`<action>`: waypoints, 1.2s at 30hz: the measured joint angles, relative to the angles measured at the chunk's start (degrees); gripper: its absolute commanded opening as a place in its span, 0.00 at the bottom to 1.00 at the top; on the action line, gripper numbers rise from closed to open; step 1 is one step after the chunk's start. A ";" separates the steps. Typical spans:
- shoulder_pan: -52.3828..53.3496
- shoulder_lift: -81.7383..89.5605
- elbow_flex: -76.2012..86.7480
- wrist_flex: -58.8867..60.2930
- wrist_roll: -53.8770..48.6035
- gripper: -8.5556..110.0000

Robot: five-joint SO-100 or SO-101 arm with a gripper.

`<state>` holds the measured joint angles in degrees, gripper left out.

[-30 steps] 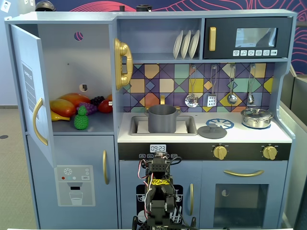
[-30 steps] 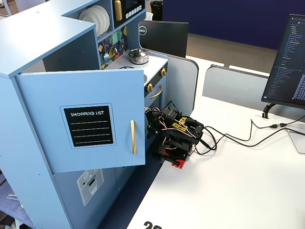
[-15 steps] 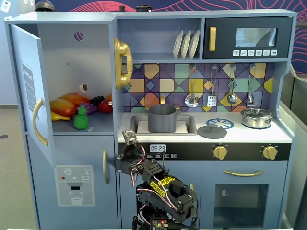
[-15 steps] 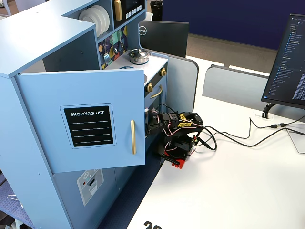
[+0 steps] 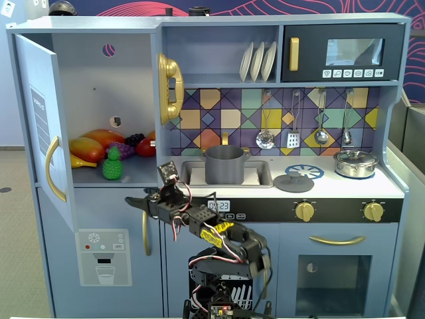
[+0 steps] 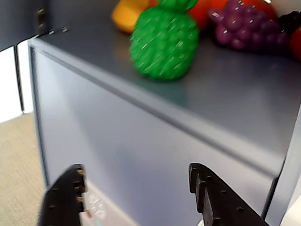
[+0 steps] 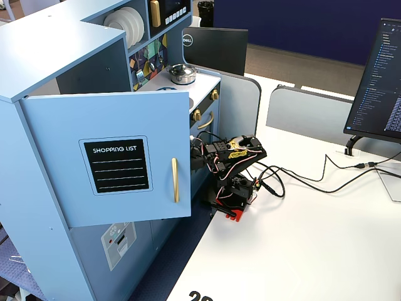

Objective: Pick up the green pineapple from the left cabinet and place it in the gray recipient

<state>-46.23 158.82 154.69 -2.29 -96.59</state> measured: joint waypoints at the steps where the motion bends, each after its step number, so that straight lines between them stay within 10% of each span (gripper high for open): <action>1: 0.09 -1.85 -1.41 -0.35 0.00 0.29; 36: 1.93 -49.75 -37.27 -15.03 8.26 0.29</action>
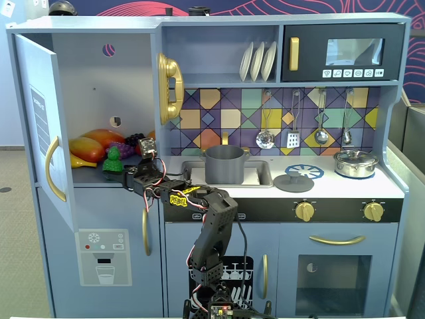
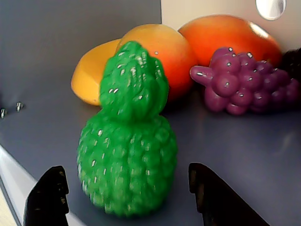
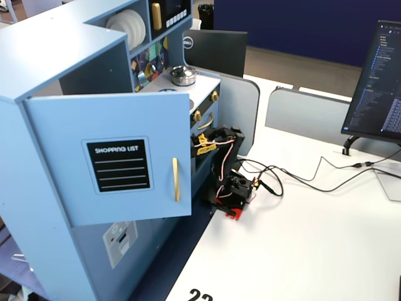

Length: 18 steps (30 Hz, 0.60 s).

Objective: Pick up the green pineapple from the left cabinet and place it in the gray recipient

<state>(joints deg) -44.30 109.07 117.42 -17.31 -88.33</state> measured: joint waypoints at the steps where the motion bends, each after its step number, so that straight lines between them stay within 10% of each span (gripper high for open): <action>1: 0.00 -0.97 -0.70 0.00 0.26 0.29; 18: -2.29 -11.16 -10.02 -3.78 -2.20 0.07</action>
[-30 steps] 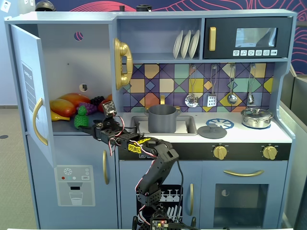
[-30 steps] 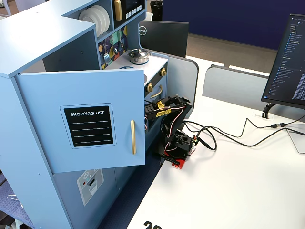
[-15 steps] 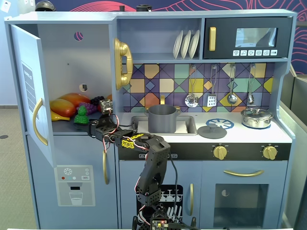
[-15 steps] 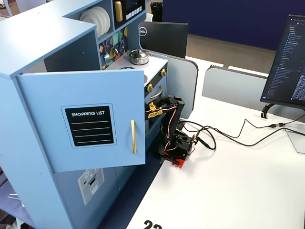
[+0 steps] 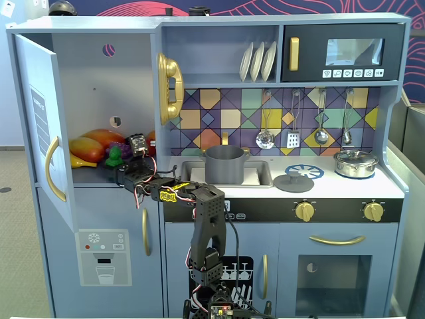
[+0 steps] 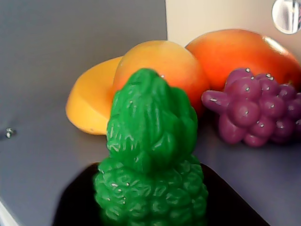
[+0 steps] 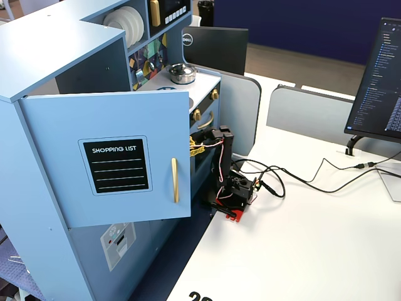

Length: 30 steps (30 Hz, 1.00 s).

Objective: Pick up the green pineapple from the left cabinet and place it in the gray recipient

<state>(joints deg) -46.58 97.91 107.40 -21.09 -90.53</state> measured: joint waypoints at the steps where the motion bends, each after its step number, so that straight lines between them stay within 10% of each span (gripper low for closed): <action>1: -0.70 2.20 2.37 -0.35 -0.70 0.07; 16: -11.51 59.15 43.77 -0.79 -12.57 0.07; 30: 17.93 72.25 38.23 11.78 -9.32 0.07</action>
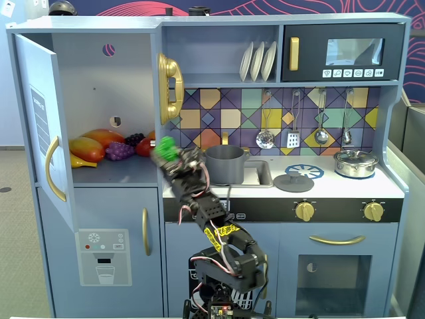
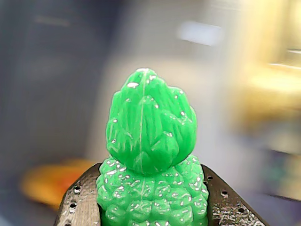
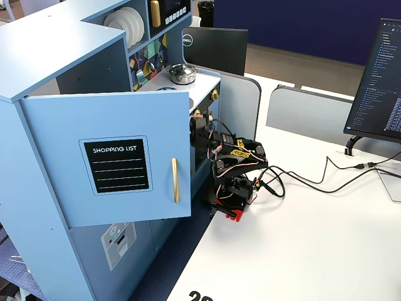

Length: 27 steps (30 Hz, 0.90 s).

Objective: Pick up the green pineapple from the left cabinet and place it in the gray recipient

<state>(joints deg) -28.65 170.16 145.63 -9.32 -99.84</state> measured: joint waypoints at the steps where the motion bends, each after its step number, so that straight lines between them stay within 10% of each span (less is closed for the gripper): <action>1: 2.99 -0.79 -1.49 0.88 1.05 0.07; 27: 29.36 -50.45 -36.39 10.55 9.23 0.28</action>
<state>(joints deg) 0.70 119.71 109.25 1.23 -90.62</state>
